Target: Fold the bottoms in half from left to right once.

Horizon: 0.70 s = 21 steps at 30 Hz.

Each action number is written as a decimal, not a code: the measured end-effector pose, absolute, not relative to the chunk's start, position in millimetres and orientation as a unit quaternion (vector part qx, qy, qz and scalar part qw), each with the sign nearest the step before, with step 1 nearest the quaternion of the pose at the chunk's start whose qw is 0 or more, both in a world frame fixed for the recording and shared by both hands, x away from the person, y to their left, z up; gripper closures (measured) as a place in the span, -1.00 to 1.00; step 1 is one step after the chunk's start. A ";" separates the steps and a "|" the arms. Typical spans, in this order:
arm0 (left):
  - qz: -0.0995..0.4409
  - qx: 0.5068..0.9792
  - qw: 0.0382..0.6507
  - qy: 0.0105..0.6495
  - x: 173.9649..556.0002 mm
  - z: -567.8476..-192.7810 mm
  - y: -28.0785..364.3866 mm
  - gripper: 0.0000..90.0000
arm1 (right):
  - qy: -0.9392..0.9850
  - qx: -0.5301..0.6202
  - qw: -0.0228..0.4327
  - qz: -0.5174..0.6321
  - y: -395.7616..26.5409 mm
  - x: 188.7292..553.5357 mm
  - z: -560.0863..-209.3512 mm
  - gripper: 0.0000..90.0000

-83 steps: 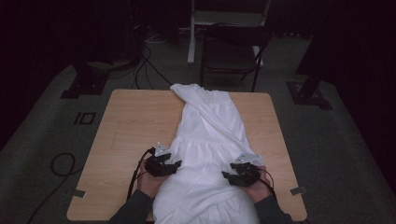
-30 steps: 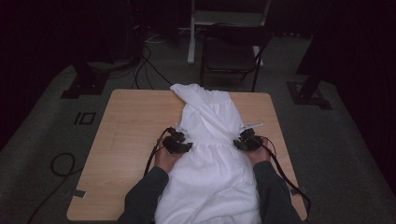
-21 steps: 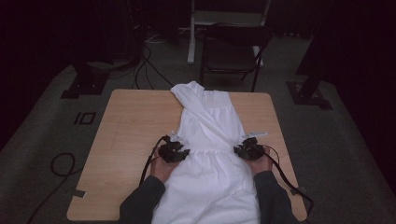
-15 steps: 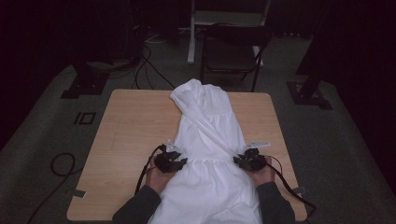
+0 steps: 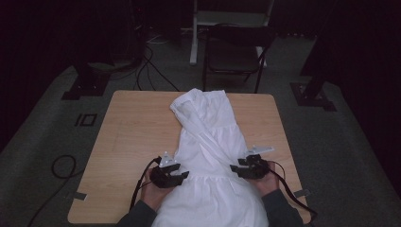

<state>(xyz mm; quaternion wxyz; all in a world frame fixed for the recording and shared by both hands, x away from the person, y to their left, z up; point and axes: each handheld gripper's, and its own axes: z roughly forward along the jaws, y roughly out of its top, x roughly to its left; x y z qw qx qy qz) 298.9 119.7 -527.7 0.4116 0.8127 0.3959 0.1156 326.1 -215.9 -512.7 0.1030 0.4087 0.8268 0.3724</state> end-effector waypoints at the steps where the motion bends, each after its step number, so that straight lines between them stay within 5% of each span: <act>1: 0.119 0.811 0.413 0.397 303.0 -526.1 119.2 0.06 | 0.832 0.395 0.108 0.374 -208.9 331.9 -508.8 0.19; 12: 0.107 0.807 0.398 0.423 328.3 -549.8 106.8 0.01 | 0.856 0.376 0.119 0.333 -140.1 391.2 -522.1 -0.11; 14: 0.103 0.807 0.399 0.424 328.4 -552.6 107.4 0.00 | 0.861 0.380 0.129 0.312 -139.1 397.4 -526.1 0.07; 18: 0.109 0.808 0.399 0.420 326.3 -553.5 107.7 -0.01 | 0.854 0.400 0.164 0.287 -156.4 406.9 -523.9 0.77; 21: 0.113 0.808 0.399 0.419 324.3 -554.1 107.8 -0.01 | 0.823 0.441 0.186 0.305 -186.6 411.1 -515.6 0.93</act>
